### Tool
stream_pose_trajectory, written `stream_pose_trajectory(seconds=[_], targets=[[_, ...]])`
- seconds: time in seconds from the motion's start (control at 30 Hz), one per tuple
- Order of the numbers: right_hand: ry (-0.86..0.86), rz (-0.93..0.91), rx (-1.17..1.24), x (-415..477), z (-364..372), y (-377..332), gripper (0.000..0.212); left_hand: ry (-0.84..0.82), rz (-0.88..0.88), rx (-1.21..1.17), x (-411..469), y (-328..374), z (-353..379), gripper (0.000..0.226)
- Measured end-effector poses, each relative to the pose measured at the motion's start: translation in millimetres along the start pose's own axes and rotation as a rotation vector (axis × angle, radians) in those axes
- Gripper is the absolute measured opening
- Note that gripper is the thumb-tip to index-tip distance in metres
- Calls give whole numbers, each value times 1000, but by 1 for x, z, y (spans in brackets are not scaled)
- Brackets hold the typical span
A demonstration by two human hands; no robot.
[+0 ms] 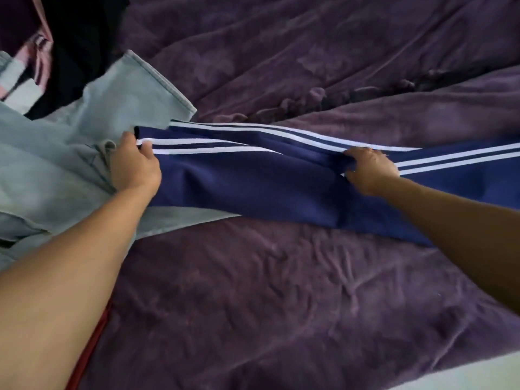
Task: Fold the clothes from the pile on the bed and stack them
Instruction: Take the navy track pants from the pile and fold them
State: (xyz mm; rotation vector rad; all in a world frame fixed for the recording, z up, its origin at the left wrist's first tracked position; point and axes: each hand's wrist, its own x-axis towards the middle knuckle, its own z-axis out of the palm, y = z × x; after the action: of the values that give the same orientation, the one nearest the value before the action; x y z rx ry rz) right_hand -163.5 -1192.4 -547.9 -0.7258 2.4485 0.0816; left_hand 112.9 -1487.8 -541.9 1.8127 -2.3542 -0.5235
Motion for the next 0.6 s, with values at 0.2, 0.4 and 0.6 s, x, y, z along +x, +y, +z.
stream_pose_trajectory(seconds=[0.2,0.4,0.6], targets=[[118,8,8,-8,-11,30,26,-54,8,-7,-9,-17,-10,29],[322,113,124,34,-52,29,33,-32,0,-55,20,19,-8,31],[416,-163,2,26,-1,5,57,-210,-252,-253,17,37,43,49]])
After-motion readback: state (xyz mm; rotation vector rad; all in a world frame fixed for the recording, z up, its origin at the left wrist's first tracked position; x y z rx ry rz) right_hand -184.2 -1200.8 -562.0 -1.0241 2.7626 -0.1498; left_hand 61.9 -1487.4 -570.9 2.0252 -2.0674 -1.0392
